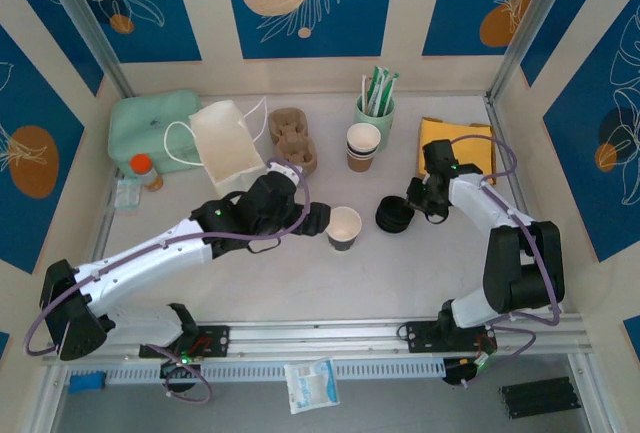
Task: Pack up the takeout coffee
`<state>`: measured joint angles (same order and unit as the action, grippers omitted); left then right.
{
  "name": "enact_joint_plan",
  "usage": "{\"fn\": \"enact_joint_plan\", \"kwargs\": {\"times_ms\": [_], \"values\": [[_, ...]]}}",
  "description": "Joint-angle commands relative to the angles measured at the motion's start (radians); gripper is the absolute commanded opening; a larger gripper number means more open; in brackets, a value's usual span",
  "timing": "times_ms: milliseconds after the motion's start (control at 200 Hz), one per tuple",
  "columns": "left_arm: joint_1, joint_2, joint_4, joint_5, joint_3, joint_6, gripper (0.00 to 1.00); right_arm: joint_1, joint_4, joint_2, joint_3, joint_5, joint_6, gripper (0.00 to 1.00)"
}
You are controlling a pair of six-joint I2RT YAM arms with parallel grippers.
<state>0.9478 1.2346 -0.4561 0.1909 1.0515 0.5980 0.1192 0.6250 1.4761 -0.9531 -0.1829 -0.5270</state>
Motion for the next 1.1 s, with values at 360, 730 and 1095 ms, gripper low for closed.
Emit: {"fn": "enact_joint_plan", "kwargs": {"times_ms": [360, 730, 1095], "values": [[0.012, 0.015, 0.019, -0.013, 0.017, 0.01, 0.99, 0.093, 0.06, -0.186, 0.001, 0.031, 0.015, 0.43], [0.013, 0.025, 0.016, -0.015, 0.028, 0.012, 0.99, 0.205, 0.095, -0.079, -0.055, 0.022, 0.079, 0.5], [0.015, 0.025, 0.011, -0.013, 0.028, 0.01, 0.99, 0.238, 0.084, 0.012, -0.085, 0.005, 0.1, 0.5]]}}
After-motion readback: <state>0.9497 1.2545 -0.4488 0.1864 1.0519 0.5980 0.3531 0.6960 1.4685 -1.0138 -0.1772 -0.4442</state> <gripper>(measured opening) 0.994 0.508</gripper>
